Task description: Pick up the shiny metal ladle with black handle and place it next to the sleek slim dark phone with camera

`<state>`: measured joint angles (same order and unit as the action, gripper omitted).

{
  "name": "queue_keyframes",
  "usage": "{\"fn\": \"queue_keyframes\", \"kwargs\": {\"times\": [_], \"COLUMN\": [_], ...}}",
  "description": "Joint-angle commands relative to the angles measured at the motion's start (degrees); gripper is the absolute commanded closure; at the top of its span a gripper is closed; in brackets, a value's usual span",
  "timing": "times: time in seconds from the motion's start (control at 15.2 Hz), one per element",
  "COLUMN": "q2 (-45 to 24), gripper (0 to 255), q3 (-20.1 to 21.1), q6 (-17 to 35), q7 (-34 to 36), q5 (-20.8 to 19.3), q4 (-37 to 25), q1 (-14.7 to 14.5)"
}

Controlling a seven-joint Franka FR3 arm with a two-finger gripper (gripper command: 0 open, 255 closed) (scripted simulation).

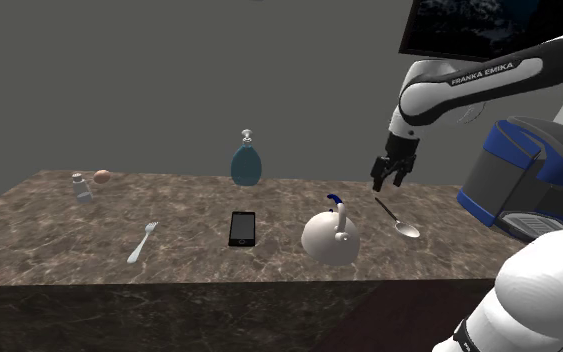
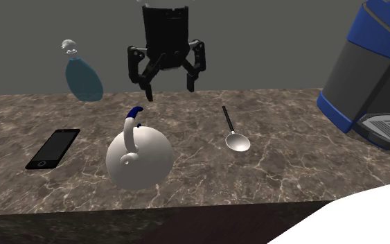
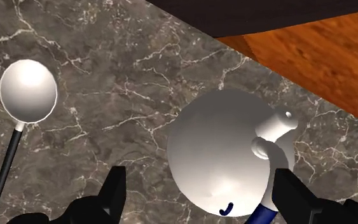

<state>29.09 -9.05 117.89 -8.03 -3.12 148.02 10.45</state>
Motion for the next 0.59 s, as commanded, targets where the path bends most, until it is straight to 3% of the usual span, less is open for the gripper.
{"fn": "queue_keyframes", "kwargs": {"times": [0.0,0.53], "q2": [-3.37,-17.45], "gripper": [0,0], "q3": [-1.67,-8.43], "q6": [3.96,18.03], "q7": [-0.54,-4.4], "q5": [-0.18,2.72], "q4": [-0.19,-2.43], "q1": [1.07,3.93]}}
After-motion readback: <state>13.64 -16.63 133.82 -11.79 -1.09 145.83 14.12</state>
